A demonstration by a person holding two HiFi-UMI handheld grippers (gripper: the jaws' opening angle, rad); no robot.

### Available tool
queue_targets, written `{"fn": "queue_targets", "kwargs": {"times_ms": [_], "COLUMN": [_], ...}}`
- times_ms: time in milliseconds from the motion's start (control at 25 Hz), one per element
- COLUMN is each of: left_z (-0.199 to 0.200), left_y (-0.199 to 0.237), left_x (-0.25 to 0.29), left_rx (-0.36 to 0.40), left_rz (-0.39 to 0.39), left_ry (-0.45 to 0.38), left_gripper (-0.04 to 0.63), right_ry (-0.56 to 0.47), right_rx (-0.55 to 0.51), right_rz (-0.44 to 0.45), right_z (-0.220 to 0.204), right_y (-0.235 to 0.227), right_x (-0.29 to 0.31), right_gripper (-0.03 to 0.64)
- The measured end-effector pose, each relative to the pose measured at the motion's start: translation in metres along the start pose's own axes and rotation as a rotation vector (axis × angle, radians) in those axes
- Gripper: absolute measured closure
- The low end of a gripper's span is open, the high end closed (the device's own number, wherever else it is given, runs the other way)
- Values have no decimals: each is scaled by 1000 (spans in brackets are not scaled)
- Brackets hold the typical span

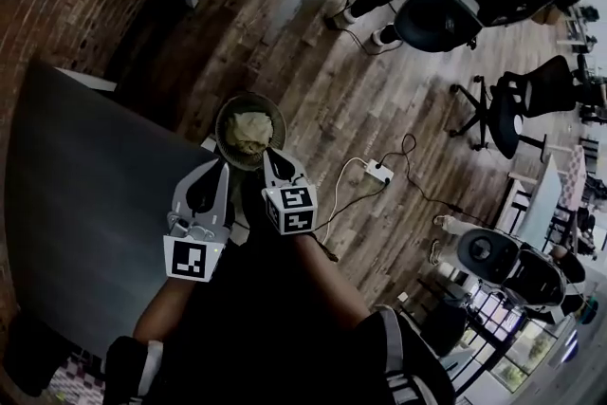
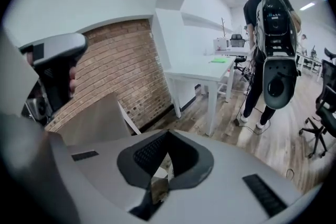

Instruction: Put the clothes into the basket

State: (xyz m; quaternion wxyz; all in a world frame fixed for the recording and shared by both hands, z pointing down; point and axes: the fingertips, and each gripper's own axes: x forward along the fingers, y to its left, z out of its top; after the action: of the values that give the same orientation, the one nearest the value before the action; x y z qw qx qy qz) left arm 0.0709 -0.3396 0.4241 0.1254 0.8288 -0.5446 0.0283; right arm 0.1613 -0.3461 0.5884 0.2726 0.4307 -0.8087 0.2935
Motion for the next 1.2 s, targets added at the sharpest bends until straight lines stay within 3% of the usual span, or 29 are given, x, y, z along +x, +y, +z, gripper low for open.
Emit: {"fn": "queue_targets", "kwargs": {"times_ms": [240, 400, 600, 1200], "left_z": [29, 47, 57, 50], "left_y": [-6, -12, -18, -30], "left_x": [-10, -24, -44, -51], "left_rx": [34, 40, 32, 43], "left_rz": [-45, -44, -62, -123], "left_ry": [-78, -88, -121, -136], "left_gripper": [592, 592, 592, 592], "right_ry": [-164, -278, -418, -515], "right_rx": [-38, -71, -95, -96], "right_rz": [33, 60, 39, 31], "right_z": [43, 79, 107, 108], "right_y": [30, 45, 58, 67], "right_x": [-48, -93, -135, -155], "right_gripper": [611, 611, 611, 612]}}
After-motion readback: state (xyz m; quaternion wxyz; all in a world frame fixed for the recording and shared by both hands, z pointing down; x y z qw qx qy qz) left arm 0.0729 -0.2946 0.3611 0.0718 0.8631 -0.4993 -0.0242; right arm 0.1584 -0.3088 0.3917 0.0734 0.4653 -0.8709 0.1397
